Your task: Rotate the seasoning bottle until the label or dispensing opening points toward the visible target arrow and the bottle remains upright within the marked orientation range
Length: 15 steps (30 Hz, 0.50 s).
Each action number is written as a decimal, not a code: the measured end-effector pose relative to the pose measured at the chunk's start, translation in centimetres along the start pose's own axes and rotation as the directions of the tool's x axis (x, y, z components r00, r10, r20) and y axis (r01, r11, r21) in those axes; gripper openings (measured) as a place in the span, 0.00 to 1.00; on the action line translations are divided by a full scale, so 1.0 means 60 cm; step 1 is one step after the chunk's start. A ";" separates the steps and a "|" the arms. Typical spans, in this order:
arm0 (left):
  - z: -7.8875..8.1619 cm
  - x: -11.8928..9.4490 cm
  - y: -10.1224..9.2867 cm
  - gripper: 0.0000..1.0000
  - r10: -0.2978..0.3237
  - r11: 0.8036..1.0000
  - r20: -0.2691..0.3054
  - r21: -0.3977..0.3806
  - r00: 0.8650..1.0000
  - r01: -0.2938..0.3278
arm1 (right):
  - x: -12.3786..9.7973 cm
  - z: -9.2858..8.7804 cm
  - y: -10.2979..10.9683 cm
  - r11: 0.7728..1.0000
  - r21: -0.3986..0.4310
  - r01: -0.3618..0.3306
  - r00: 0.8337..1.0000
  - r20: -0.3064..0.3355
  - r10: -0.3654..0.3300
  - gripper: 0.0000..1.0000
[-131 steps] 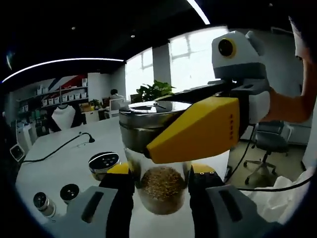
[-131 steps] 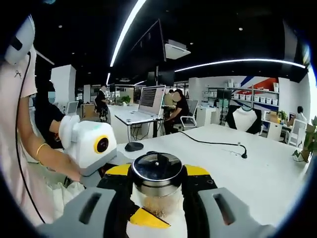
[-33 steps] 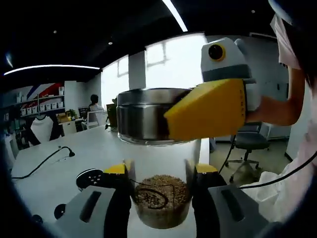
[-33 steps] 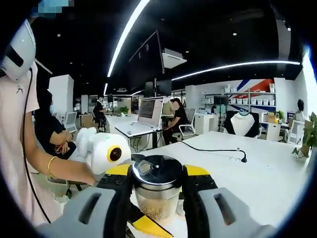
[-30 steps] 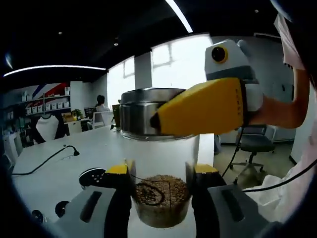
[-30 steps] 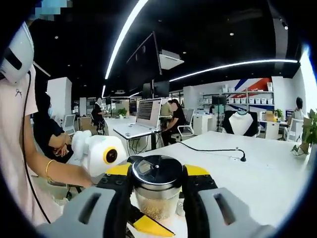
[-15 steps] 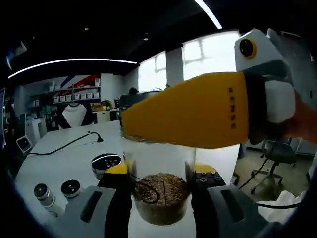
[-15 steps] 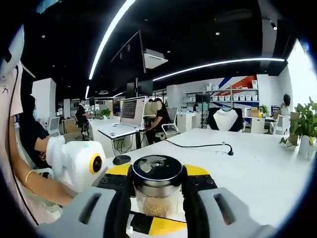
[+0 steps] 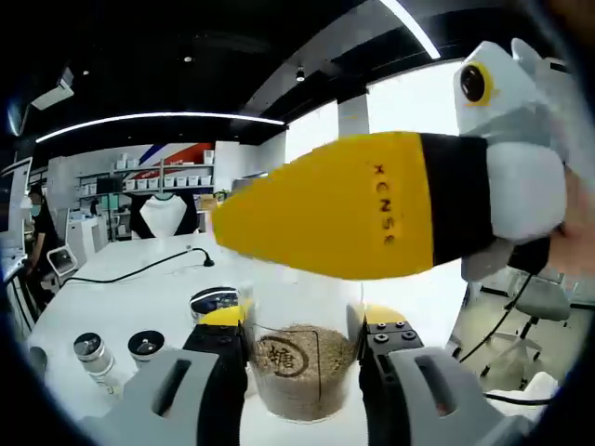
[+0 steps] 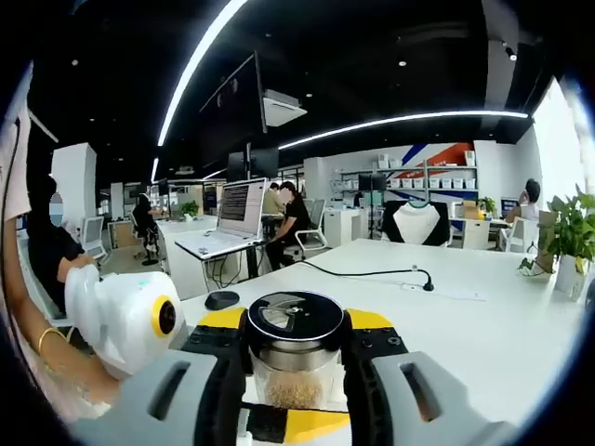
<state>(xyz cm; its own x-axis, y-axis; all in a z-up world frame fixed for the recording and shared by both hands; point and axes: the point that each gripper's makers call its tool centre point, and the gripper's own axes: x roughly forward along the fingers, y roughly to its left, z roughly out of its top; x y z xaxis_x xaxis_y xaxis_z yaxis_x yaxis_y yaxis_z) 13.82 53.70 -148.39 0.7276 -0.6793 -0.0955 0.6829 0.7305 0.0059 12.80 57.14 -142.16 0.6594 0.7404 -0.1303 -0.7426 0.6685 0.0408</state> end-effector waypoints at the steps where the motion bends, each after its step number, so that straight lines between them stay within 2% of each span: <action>1: 0.000 -0.001 -0.003 0.47 -0.025 1.000 0.001 -0.002 1.000 0.025 | -0.002 -0.001 0.002 1.000 -0.010 -0.028 1.000 -0.010 0.028 0.36; 5: 0.004 -0.009 -0.010 0.46 -0.076 0.996 -0.007 0.043 0.997 0.076 | -0.011 0.006 0.013 0.993 -0.016 -0.119 0.993 -0.006 0.119 0.36; 7: 0.010 -0.014 -0.019 0.46 -0.147 0.989 0.001 0.033 0.989 0.147 | -0.015 0.011 0.017 0.988 -0.034 -0.151 0.988 -0.012 0.151 0.36; 9: 0.014 -0.015 -0.020 0.45 -0.168 0.986 0.010 0.015 0.986 0.168 | -0.016 0.014 0.021 0.985 -0.054 -0.164 0.986 -0.009 0.164 0.36; 13: 0.020 -0.013 -0.015 0.45 -0.135 0.990 0.020 0.055 0.991 0.133 | -0.016 0.018 0.022 0.983 -0.058 -0.177 0.984 -0.001 0.177 0.37; 15: 0.019 -0.008 -0.010 0.45 -0.084 0.995 0.022 0.048 0.996 0.083 | -0.013 0.018 0.020 0.984 -0.074 -0.165 0.986 0.002 0.165 0.36</action>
<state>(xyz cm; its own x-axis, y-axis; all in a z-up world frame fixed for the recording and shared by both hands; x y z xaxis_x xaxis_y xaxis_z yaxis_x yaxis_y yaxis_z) 13.12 53.53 -147.24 0.6688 -0.7398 -0.0739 0.7433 0.6674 0.0461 11.49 57.44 -140.94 0.5279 0.8409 -0.1196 -0.8476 0.5305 -0.0115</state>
